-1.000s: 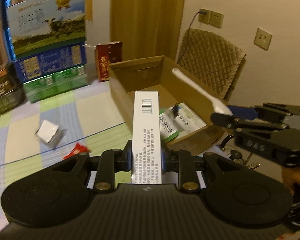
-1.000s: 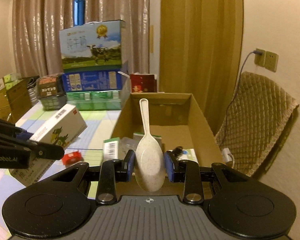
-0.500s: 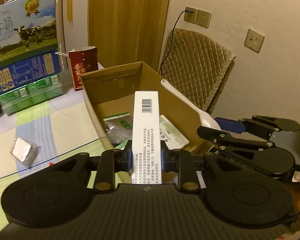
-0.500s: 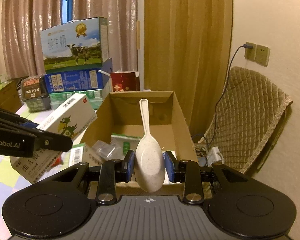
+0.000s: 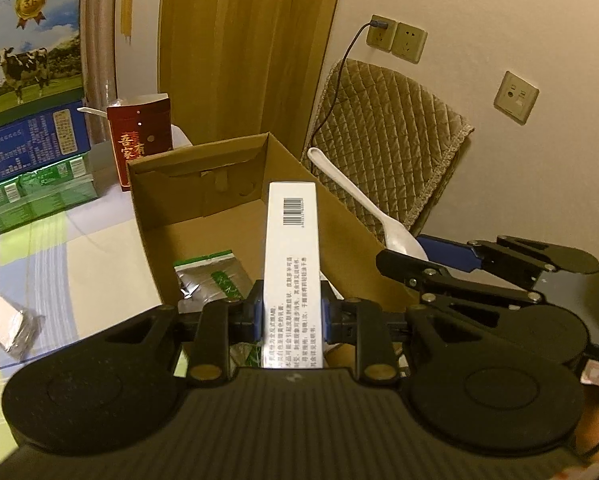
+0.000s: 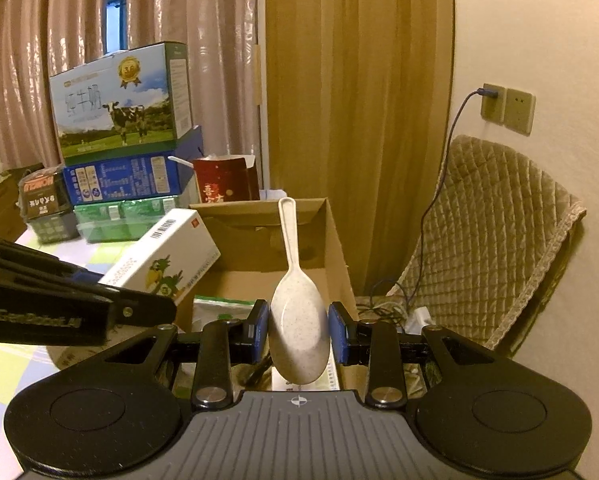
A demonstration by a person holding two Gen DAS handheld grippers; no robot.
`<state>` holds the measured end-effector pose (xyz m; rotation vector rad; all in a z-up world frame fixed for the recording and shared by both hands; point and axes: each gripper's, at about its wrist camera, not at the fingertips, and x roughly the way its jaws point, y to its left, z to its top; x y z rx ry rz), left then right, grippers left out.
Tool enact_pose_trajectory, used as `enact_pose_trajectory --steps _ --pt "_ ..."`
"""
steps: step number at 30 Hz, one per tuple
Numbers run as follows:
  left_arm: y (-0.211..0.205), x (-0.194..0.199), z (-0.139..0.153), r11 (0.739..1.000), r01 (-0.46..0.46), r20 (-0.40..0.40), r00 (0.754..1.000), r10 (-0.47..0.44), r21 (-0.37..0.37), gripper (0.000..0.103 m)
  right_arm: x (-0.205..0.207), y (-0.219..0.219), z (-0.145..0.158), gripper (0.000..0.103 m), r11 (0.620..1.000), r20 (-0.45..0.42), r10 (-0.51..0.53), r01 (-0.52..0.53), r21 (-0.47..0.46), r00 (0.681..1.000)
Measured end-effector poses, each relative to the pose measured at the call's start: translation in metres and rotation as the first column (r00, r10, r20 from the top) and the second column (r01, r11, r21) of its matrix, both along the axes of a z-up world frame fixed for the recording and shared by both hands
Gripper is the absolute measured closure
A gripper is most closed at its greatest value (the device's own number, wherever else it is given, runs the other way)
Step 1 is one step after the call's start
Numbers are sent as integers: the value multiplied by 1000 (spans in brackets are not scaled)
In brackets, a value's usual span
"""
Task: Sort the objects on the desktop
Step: 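Lower the cream box and spoon into the cardboard box, open both grippers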
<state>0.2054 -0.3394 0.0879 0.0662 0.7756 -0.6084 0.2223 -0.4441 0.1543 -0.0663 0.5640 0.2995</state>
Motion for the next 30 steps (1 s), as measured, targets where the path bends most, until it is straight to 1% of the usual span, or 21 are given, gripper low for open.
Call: enact_pose_trajectory --steps 2,5,8,12,17,20,21,22,23,24,27,30 --pt "-4 6 -4 1000 -2 -10 1000 2 -8 82 3 -2 -2 73 1000 -3 -4 4 -3 1000" --pt "-4 14 -8 999 -33 1 999 33 -8 70 6 -4 -5 73 1000 -10 -11 11 -3 1000" --pt "3 14 -9 999 -36 11 999 36 -6 70 6 -6 -7 73 1000 -15 -12 12 -5 1000" --pt "18 13 -9 998 -62 8 998 62 -10 70 8 -5 -11 73 1000 -28 -12 12 3 1000" --pt "33 8 -7 996 -85 14 996 85 -10 70 13 3 -9 73 1000 -31 7 -6 17 999" --pt "39 4 -5 996 -91 21 996 91 -11 70 22 8 -9 73 997 -49 43 -40 65 998" --pt "41 3 -4 995 -94 26 995 95 -10 70 26 8 -10 70 995 -62 59 -53 90 996" --pt "43 2 -3 995 -97 29 995 97 -10 70 30 8 -10 54 994 -73 56 -49 99 996" --pt "47 1 -2 995 -102 32 994 102 -12 70 30 8 -9 44 994 -69 42 -35 99 997" --pt "49 -1 -1 994 -109 34 993 109 -15 70 28 6 -8 38 994 -55 33 -27 109 998" --pt "62 -6 1 991 -131 40 990 132 -22 65 21 4 -7 38 993 -54 36 -29 116 998" --pt "75 -12 1 988 -151 41 988 152 -22 64 8 2 -9 38 992 -61 36 -29 119 997"
